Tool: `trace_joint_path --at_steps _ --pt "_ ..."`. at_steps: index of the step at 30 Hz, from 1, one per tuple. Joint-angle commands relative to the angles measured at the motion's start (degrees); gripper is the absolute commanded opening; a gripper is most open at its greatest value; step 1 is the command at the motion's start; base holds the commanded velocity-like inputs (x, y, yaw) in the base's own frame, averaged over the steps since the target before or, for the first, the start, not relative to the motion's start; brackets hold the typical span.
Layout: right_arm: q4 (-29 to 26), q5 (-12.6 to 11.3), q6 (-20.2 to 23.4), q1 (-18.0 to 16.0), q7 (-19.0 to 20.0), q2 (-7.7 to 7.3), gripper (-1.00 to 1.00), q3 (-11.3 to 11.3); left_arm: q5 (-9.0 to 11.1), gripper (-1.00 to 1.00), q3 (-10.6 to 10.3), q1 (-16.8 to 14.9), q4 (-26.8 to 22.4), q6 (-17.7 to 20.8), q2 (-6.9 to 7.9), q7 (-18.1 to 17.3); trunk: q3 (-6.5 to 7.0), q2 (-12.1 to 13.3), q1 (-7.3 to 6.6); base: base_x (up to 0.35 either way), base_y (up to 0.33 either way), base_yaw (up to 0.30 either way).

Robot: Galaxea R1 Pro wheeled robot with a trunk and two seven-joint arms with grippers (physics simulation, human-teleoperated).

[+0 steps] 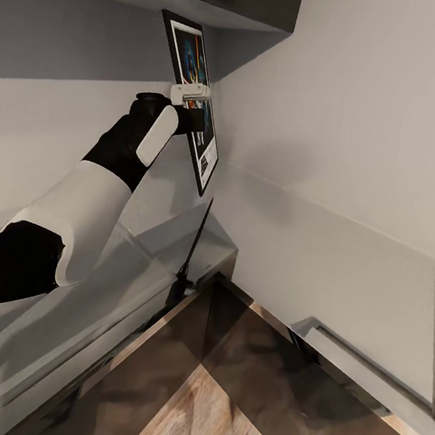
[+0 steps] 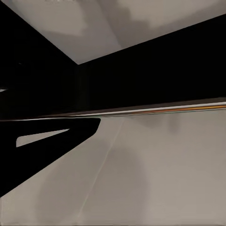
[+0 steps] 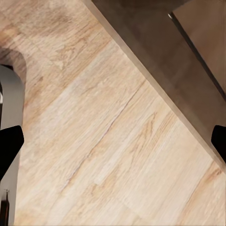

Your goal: Pick up the poster from the kitchen countertop and hang it on one of the wall nails in the kitchen.

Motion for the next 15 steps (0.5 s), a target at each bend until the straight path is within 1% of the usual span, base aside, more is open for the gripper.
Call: trace_joint_path --at_steps 1,5,15 --pt "-0.10 0.31 0.21 0.03 -0.60 -0.02 1.00 0.41 0.48 -1.00 -0.20 -0.03 -0.06 0.17 0.03 0.65 0.06 -0.02 0.00 -0.068 0.000 0.000" --pt "-0.10 0.31 0.21 0.03 -0.60 -0.02 1.00 0.41 0.48 -1.00 -0.24 -0.03 -0.07 0.17 0.03 0.65 0.44 -0.02 0.00 -0.171 0.000 0.000" --pt "-0.10 0.31 0.21 0.03 -0.60 -0.02 1.00 0.41 0.48 -1.00 -0.15 -0.03 -0.32 0.25 0.03 0.56 1.38 -0.02 0.00 -0.019 0.000 0.000"
